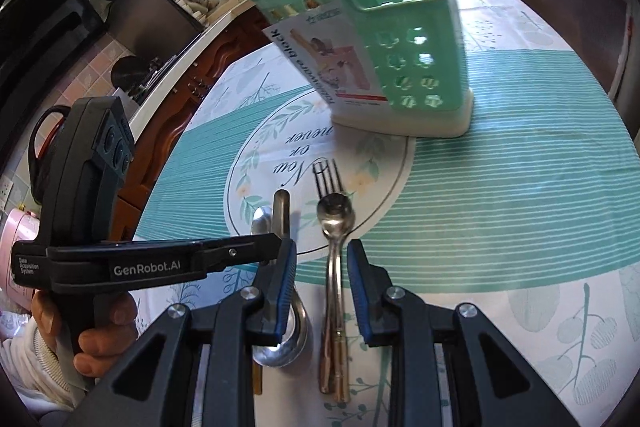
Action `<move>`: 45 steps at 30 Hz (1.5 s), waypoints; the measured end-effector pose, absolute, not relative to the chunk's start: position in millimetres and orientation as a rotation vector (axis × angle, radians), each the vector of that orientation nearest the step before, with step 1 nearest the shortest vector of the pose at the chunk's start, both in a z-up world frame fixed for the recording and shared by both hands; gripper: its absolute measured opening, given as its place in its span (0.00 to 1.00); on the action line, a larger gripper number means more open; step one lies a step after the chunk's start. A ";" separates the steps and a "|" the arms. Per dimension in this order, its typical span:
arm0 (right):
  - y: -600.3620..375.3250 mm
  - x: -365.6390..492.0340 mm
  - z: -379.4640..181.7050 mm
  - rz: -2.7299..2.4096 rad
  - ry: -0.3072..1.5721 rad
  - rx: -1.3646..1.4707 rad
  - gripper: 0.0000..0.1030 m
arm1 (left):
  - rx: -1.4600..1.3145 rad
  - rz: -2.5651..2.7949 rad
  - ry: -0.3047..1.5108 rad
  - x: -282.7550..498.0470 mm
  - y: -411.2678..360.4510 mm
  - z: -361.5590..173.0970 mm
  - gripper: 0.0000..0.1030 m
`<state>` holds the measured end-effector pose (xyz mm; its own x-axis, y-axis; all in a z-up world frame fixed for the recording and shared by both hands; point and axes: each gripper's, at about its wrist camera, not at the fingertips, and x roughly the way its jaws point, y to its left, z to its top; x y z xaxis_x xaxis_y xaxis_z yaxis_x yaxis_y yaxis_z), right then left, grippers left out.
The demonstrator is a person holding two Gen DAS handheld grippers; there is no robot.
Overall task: Organize utensils
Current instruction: 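Close the left tool on a spoon while the right tool grasps another spoon, then lift the held spoons with both tools away from the remaining fork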
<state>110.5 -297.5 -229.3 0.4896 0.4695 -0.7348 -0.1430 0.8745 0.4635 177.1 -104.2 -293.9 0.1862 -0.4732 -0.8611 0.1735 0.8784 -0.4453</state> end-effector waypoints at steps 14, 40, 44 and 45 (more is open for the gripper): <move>-282.5 145.8 -239.0 0.611 1.084 0.500 0.25 | -0.208 -0.610 1.197 151.6 -90.8 -273.9 0.01; -281.4 141.6 -234.2 0.669 1.011 0.471 0.12 | -0.257 -0.725 1.247 147.2 -101.5 -283.0 0.01; -278.9 137.0 -229.1 0.661 0.991 0.419 0.11 | -0.279 -0.726 1.254 149.4 -99.9 -284.3 0.02; -278.0 136.0 -227.9 0.656 0.987 0.406 0.11 | -0.286 -0.728 1.255 149.8 -99.3 -284.4 0.02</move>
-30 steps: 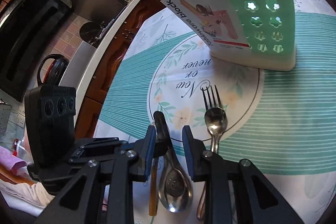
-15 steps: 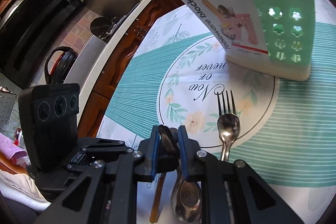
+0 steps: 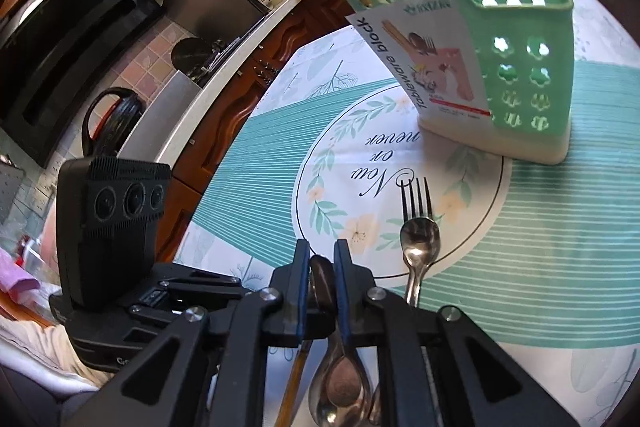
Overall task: Organize utensils
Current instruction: 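Lift the held spoons with both tools away from the remaining fork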
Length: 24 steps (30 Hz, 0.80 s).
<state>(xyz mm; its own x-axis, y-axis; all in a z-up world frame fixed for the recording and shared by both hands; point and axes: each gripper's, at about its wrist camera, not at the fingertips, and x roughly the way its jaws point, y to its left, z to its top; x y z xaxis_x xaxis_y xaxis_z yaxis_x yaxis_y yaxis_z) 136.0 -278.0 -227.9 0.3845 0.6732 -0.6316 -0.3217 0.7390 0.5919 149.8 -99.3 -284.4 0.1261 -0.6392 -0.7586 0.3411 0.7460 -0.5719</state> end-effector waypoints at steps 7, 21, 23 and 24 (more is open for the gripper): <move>-277.1 127.8 -215.0 0.647 0.946 0.347 0.09 | -0.285 -0.750 1.217 145.7 -95.7 -267.5 0.04; -284.9 112.5 -166.5 0.673 0.841 0.242 0.00 | -0.207 -0.793 1.057 138.6 -102.6 -187.1 0.01; -282.9 107.4 -158.4 0.651 0.812 0.192 0.00 | -0.178 -0.792 1.033 135.7 -105.2 -174.1 0.01; -281.8 105.1 -155.2 0.645 0.799 0.176 0.00 | -0.162 -0.787 1.023 134.6 -106.0 -167.2 0.01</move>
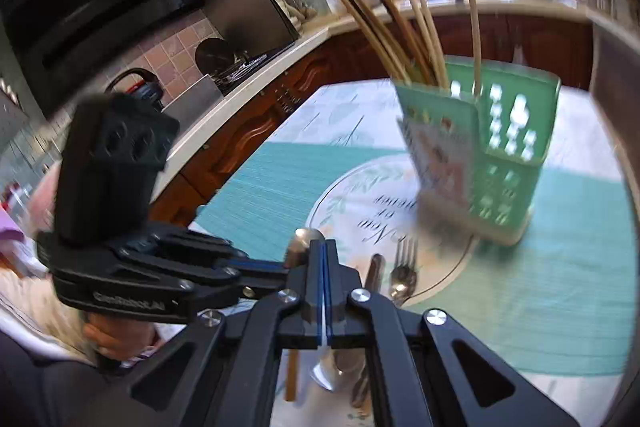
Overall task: Organize utensils
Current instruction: 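Lift the held spoons with both tools away from the remaining fork, then carry the spoons up and drop them into the green holder with both tools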
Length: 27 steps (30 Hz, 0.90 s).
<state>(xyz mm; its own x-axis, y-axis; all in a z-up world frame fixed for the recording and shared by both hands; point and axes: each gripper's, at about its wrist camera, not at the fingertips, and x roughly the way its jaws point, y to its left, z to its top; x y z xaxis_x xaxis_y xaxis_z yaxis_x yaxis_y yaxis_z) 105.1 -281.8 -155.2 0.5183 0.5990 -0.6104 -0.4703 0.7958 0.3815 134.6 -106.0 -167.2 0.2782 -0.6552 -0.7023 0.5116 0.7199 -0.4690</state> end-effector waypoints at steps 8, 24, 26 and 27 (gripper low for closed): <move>-282.3 107.3 -139.4 0.613 0.805 0.126 0.00 | -0.122 -0.630 0.990 136.8 -75.7 -124.9 0.01; -276.2 126.8 -210.4 0.511 1.072 0.208 0.18 | -0.223 -0.558 1.078 140.6 -36.3 -162.9 0.01; -280.5 127.0 -214.5 0.475 1.072 0.212 0.26 | -0.218 -0.557 1.080 141.5 -40.6 -165.1 0.01; -282.7 128.3 -217.2 0.463 1.072 0.221 0.28 | -0.216 -0.554 1.081 142.6 -42.6 -165.9 0.01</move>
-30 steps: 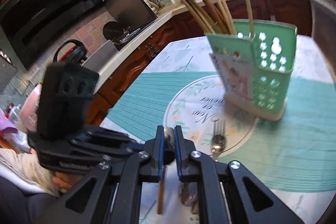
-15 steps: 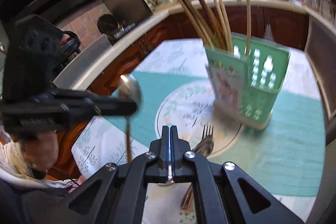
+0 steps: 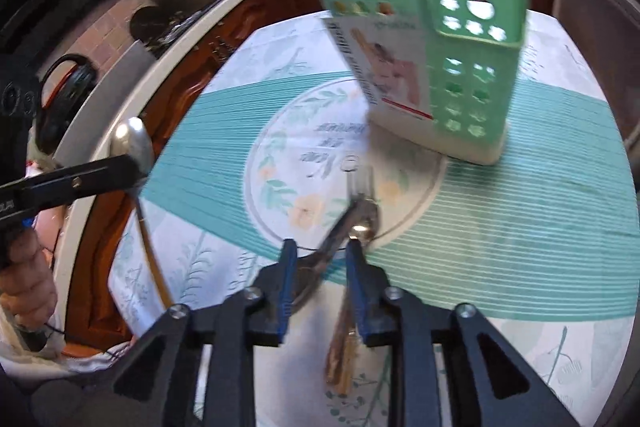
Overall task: Organize utensils
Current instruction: 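Carry the spoons up and drop them into the green holder with both tools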
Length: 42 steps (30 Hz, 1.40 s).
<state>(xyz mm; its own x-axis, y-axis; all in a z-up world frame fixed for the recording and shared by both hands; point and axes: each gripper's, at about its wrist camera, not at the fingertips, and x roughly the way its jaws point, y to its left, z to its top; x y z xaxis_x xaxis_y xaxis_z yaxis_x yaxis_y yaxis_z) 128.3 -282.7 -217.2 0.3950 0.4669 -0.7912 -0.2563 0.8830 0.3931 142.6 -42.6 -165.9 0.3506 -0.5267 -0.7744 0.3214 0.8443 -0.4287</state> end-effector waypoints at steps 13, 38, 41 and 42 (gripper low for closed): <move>-288.0 150.2 -240.7 0.498 1.032 0.308 0.07 | -0.167 -0.538 1.023 149.2 -59.2 -147.4 0.01; -332.3 163.7 -56.6 0.002 0.413 -0.092 0.03 | -0.192 -0.467 0.593 269.4 -200.8 -49.3 0.01; -328.1 168.6 -70.8 0.009 0.405 -0.131 0.03 | -0.178 -0.452 0.594 281.9 -210.9 -69.3 0.01; -328.8 171.2 -74.7 0.012 0.409 -0.136 0.03 | -0.173 -0.450 0.593 284.9 -214.0 -74.8 0.01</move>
